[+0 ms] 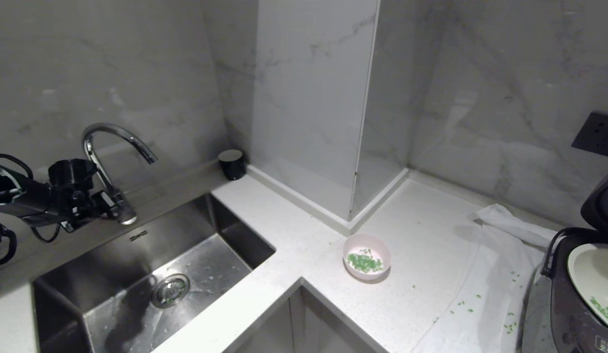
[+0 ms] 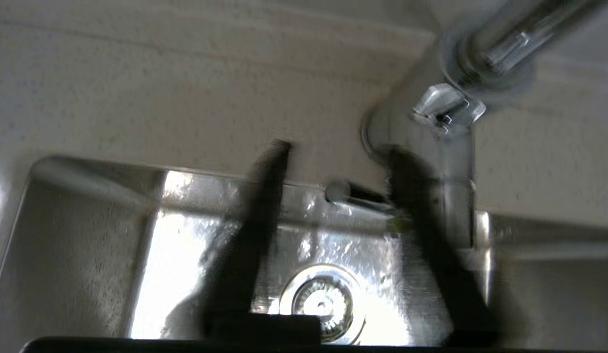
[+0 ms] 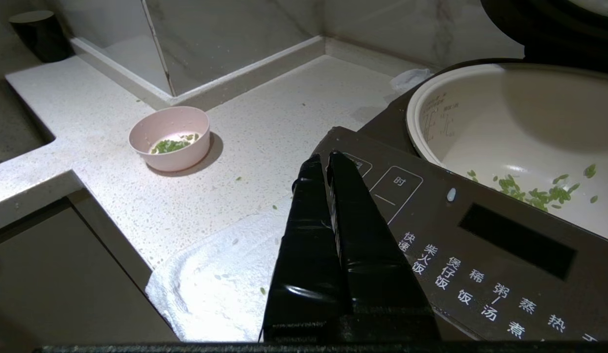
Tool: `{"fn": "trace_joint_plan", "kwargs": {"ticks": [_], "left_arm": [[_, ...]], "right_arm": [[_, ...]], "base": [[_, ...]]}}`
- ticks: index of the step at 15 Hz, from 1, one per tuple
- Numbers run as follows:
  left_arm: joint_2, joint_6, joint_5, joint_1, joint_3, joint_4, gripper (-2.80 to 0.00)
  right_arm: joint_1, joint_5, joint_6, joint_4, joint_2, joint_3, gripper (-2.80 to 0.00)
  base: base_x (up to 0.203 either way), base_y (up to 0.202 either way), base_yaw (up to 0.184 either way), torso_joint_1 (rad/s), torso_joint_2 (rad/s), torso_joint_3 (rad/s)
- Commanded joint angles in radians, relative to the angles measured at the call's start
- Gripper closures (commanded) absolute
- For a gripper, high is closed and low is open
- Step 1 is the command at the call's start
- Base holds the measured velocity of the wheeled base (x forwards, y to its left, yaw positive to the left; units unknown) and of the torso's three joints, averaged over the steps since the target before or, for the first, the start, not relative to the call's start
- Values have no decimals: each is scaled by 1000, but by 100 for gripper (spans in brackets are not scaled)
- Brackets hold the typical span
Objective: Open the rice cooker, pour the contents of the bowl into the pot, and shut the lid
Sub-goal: Turn on the tap
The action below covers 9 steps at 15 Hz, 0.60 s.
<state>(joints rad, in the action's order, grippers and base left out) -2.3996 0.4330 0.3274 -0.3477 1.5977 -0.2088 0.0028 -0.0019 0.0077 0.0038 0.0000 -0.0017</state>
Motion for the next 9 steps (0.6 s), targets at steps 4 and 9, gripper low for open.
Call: {"fn": "trace_joint_plan", "kwargs": {"ticks": [4,9], "left_arm": [[-18,3,10,-8,10,-2,0],[-6,1,21,-5,-1,-1,0]], "right_arm": [[0,0,0,-1,0,0,0],[0,0,0,0,0,0,0]], "base": [[0,0,0,0,0,0],[0,0,0,0,0,0]]}}
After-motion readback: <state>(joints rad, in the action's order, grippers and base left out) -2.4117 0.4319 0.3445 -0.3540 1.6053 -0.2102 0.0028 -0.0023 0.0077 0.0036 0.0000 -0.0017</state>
